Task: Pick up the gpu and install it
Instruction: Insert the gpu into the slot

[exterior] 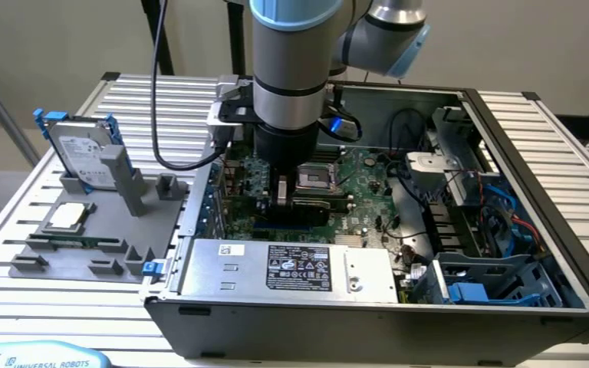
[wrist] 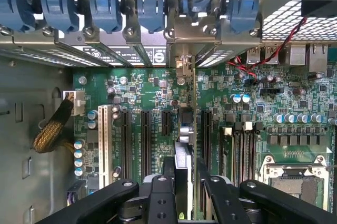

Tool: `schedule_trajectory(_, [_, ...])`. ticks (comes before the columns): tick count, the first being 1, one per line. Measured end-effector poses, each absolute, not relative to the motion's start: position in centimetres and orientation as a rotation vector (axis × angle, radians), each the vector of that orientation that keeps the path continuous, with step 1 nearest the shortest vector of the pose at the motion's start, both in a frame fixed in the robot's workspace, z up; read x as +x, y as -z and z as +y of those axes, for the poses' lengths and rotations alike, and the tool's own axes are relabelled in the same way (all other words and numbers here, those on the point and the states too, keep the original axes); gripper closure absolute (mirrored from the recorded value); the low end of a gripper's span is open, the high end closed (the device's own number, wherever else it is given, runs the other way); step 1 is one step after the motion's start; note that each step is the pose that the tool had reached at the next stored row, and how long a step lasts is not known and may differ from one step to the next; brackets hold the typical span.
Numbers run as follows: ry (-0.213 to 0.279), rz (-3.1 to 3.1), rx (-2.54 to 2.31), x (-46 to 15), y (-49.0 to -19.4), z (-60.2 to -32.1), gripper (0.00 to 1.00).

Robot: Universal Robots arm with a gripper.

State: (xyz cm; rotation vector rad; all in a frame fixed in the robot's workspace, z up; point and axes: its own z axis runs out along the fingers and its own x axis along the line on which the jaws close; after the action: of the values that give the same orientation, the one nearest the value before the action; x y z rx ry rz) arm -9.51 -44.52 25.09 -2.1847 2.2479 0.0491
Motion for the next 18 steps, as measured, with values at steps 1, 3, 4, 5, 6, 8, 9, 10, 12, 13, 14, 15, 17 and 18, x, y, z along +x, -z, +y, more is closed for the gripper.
schedule_trajectory(1, [-0.049,2.248,-2.185,-9.51,-25.09,-44.5,0.73])
schedule_trajectory(3, [-0.049,2.248,-2.185,-9.51,-25.08,-44.44,0.73])
schedule_trajectory(4, [-0.049,2.248,-2.185,-9.52,-24.88,-44.43,0.73])
schedule_trajectory(5, [-0.049,2.248,-2.185,-9.54,-24.7,-44.44,0.73])
schedule_trajectory(6, [-0.049,2.248,-2.185,-9.56,-24.49,-44.43,0.73])
schedule_trajectory(8, [-0.049,2.248,-2.185,-9.61,-24.38,-44.39,0.73])
schedule_trajectory(9, [-0.049,2.248,-2.185,-9.62,-24.36,-44.38,0.73])
schedule_trajectory(10, [-0.049,2.248,-2.185,-9.63,-24.35,-44.37,0.73])
schedule_trajectory(12, [-0.049,2.248,-2.185,-9.64,-24.33,-44.37,0.73])
schedule_trajectory(13, [-0.051,2.248,-2.184,-9.67,-24.29,-44.34,0.72])
schedule_trajectory(14, [-0.051,2.247,-2.183,-9.67,-24.26,-44.34,0.72])
schedule_trajectory(15, [-0.05,2.248,-2.183,-9.67,-24.26,-44.34,0.72])
schedule_trajectory(17, [-0.049,2.248,-2.185,-9.65,-24.38,-44.37,0.66])
schedule_trajectory(18, [-0.049,2.248,-2.184,-9.65,-24.51,-44.36,0.66])
